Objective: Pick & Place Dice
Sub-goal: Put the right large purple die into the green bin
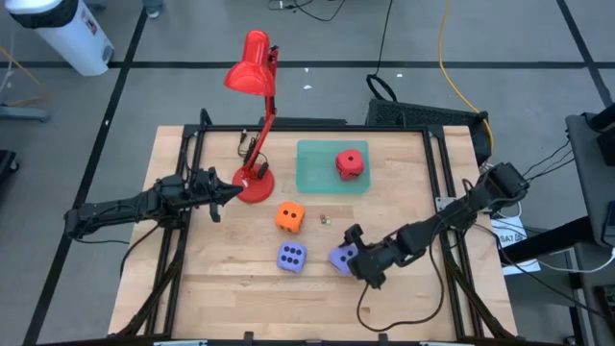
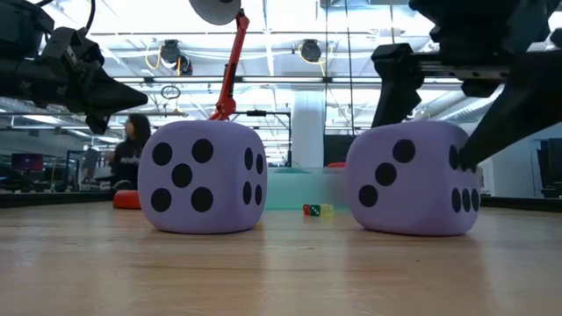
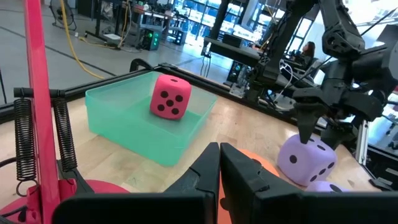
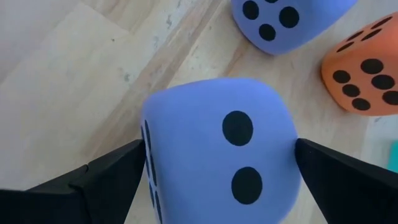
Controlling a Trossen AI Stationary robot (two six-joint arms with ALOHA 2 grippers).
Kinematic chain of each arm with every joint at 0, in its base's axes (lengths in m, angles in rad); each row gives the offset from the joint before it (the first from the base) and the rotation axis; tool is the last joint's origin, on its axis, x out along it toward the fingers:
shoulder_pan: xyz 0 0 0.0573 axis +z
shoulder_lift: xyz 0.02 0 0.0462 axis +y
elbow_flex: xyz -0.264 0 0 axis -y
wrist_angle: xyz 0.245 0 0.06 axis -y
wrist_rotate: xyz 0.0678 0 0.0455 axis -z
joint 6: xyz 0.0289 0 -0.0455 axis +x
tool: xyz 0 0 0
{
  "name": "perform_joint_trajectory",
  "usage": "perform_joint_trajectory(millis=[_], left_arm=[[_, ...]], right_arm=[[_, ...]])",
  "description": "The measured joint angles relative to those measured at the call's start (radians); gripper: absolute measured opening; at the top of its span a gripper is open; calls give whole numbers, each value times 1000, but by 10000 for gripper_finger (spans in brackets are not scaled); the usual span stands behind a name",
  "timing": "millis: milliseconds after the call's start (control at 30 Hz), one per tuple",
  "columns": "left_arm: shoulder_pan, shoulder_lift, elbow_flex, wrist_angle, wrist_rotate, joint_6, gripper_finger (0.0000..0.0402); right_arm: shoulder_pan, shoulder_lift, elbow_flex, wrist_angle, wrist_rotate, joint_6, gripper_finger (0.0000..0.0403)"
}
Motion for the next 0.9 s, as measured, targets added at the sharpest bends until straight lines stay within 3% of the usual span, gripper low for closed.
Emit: perform_joint_trajectory(millis=[367, 600, 900], left_arm=[[0, 0, 0, 0, 0, 0, 21], [0, 0, 0, 0, 1, -1, 21], [0, 0, 0, -1, 1, 1, 21]], right_arm=[[-1, -27, 39, -3, 0, -21, 400], [-39, -30, 70, 4, -192, -83, 400], [-125, -30, 70, -42, -251, -79, 400]])
